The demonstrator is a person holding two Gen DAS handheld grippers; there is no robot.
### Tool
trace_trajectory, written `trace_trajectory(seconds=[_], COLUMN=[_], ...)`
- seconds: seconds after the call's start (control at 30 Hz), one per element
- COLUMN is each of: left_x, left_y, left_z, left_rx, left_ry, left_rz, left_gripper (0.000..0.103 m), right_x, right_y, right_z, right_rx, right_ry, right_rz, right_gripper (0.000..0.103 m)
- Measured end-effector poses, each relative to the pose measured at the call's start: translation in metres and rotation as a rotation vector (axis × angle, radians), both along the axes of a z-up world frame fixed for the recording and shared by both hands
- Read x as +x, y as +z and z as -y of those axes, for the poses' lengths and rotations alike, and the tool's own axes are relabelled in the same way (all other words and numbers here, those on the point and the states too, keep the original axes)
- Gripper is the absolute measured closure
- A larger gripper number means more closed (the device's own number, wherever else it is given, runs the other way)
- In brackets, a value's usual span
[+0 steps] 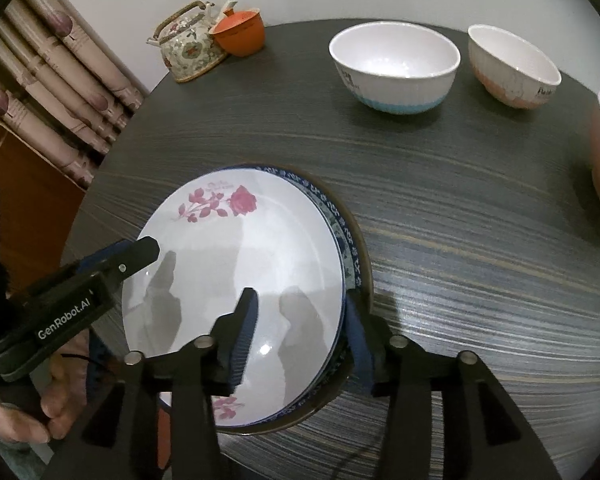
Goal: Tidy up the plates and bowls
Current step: 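Lower the pink-flower plate onto the blue-and-white plates and open both grippers, then move both open grippers to the rim of the large pink-rimmed bowl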
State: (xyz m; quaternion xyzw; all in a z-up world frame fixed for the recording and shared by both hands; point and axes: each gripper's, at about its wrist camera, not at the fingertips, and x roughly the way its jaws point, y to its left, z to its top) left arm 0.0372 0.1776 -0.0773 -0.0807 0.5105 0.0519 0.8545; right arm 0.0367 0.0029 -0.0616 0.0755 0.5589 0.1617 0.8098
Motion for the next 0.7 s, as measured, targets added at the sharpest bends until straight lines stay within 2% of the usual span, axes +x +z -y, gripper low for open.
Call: trace_trajectory(seconds=[0.27, 0.37, 0.7], left_x=[-0.003, -0.003, -0.006], left_y=[0.007, 0.009, 0.014], left_z=[0.0, 0.002, 0.01], left_rx=[0.083, 0.114, 0.163], left_ry=[0.018, 0.012, 0.0], left_rz=[0.035, 0.042, 0.062], left_gripper=[0.063, 0.056, 0.054], right_x=[-0.005, -0.009, -0.025], right_y=[0.008, 0.011, 0.017], right_z=[0.004, 0.011, 0.043], right_rx=[0.012, 0.018, 0.044], right_ry=[-0.018, -0.038, -0.134], right_rz=[0.03, 0.044, 0.047], right_gripper=[0.057, 0.055, 0.053])
